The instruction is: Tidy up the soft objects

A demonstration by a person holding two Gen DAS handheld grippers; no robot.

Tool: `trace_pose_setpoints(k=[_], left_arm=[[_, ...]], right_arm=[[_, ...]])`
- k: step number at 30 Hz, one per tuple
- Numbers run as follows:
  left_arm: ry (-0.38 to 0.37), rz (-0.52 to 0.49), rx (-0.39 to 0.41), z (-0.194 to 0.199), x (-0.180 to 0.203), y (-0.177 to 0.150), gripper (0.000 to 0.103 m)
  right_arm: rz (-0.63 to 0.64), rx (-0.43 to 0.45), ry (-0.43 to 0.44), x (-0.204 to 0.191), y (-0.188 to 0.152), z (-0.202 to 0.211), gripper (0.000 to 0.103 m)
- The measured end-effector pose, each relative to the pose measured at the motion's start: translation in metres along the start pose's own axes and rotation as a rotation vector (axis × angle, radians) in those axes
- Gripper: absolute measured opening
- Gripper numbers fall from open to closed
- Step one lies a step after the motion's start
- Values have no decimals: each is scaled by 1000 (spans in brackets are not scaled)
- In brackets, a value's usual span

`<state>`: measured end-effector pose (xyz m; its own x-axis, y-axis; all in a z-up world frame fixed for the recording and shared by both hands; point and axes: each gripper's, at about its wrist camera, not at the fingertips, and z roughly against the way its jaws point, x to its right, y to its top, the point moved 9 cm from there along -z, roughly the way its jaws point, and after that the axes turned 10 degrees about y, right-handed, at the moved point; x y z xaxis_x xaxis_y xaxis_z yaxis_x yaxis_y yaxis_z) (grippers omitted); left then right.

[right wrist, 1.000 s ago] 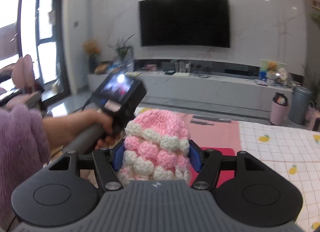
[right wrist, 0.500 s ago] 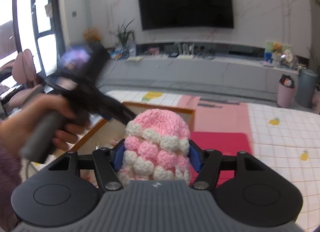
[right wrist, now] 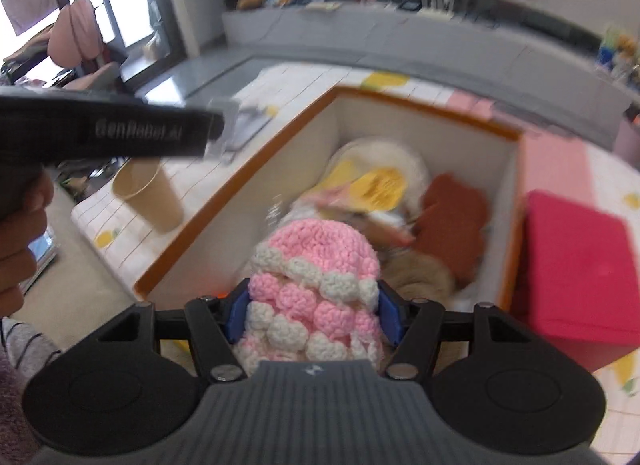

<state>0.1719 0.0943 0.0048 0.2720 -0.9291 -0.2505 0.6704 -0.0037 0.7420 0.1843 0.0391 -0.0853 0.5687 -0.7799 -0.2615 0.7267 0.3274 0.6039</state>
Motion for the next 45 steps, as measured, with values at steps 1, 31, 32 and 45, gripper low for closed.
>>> trace_pose_setpoints(k=[1,31,32,45], left_arm=[[-14,11,-3,-2,-2,0,85],[-26,43,108,31,-12,2,86],[-35,54,110,34,-12,3,86],[-72,25,312,126,30,-10,98]], right_arm=[[11,-10,-10,-3,1,-7,63],[-84,-152,-119,3,-1,-41,100],[-87,-124,-101,0,2,-31,100],[-77,299,-105,-6,-5,135,100]])
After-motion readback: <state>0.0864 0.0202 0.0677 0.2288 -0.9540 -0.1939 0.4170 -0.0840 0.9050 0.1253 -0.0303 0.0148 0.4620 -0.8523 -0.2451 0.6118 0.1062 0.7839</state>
